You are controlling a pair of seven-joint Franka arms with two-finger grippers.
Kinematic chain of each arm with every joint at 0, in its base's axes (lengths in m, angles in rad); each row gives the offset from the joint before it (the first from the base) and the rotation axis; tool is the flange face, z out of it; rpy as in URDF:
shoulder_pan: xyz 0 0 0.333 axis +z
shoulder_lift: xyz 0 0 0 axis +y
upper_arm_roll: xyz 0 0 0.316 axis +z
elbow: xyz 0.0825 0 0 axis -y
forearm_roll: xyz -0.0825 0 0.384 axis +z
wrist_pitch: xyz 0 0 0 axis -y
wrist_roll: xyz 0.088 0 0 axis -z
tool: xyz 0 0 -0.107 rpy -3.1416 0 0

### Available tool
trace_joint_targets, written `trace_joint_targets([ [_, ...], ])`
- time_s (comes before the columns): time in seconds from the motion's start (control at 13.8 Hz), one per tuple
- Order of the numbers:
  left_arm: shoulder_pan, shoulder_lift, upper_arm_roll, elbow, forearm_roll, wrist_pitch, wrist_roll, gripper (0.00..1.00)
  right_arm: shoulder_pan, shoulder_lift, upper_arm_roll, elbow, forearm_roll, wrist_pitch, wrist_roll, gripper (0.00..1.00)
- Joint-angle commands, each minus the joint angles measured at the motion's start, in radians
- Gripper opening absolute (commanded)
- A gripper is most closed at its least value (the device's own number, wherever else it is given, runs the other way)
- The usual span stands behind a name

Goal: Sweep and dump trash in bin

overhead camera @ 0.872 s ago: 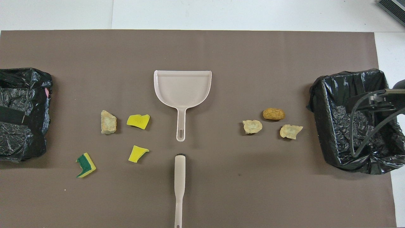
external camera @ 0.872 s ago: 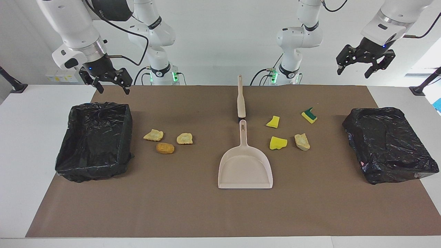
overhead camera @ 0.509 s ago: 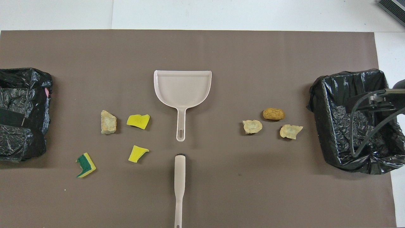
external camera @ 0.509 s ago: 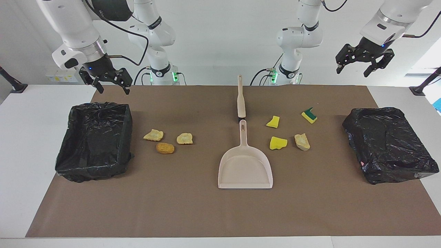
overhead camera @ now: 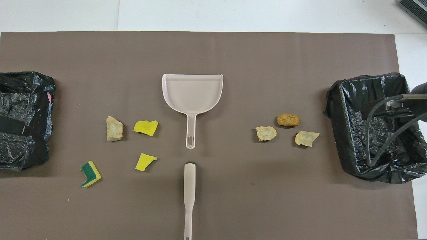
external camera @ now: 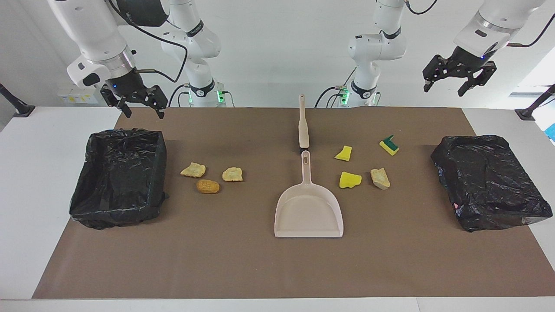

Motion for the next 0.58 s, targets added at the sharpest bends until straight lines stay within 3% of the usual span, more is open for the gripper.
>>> trace_joint_targets([
  [0.0, 0.004, -0.039, 0.0, -0.05, -0.002, -0.002, -0.011, 1.0, 0.002, -0.054, 0.006, -0.086, 0.015, 0.054, 0.004, 1.0],
  [0.29, -0.013, -0.117, -0.011, -0.186, -0.003, 0.053, -0.016, 1.0, 0.002, -0.063, 0.027, -0.096, 0.015, 0.057, 0.007, 1.0],
  [0.51, -0.079, -0.207, -0.051, -0.401, -0.011, 0.159, -0.097, 1.0, 0.002, -0.063, 0.027, -0.096, 0.015, 0.054, 0.005, 1.0],
])
